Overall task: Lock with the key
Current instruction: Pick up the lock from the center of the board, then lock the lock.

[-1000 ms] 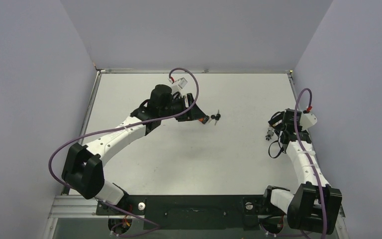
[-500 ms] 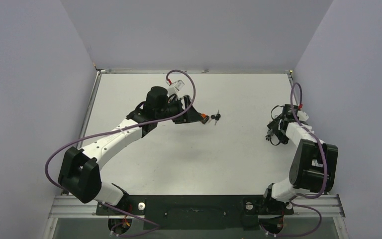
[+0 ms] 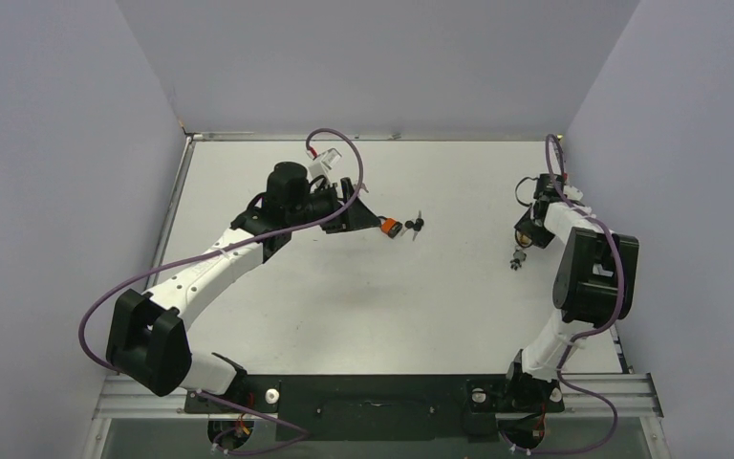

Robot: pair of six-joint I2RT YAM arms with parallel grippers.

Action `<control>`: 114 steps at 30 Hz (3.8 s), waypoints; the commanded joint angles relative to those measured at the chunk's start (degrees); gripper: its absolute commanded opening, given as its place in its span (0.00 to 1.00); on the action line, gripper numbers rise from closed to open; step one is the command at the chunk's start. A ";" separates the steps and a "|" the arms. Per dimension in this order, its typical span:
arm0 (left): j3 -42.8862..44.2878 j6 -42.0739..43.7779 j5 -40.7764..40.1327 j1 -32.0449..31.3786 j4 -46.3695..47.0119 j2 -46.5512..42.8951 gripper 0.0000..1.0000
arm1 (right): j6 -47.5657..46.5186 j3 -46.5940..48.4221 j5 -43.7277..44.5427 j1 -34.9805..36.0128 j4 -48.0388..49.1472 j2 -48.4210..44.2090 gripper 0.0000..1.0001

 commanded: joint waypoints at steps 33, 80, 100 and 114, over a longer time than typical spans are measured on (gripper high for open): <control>-0.31 -1.28 3.32 1.66 4.67 -0.95 0.59 | -6.77 5.01 -4.92 6.84 -4.63 4.25 0.07; 6.73 -2.06 47.62 2.69 35.49 -6.64 0.48 | -1.13 15.69 -54.98 50.31 -9.84 -39.78 0.00; 7.55 -1.23 47.37 0.87 33.46 -5.52 0.25 | -5.79 20.03 -50.48 50.40 -17.14 -38.20 0.00; 8.59 0.65 46.85 0.26 29.79 -4.48 0.19 | -7.81 22.56 -48.14 50.68 -19.85 -36.98 0.00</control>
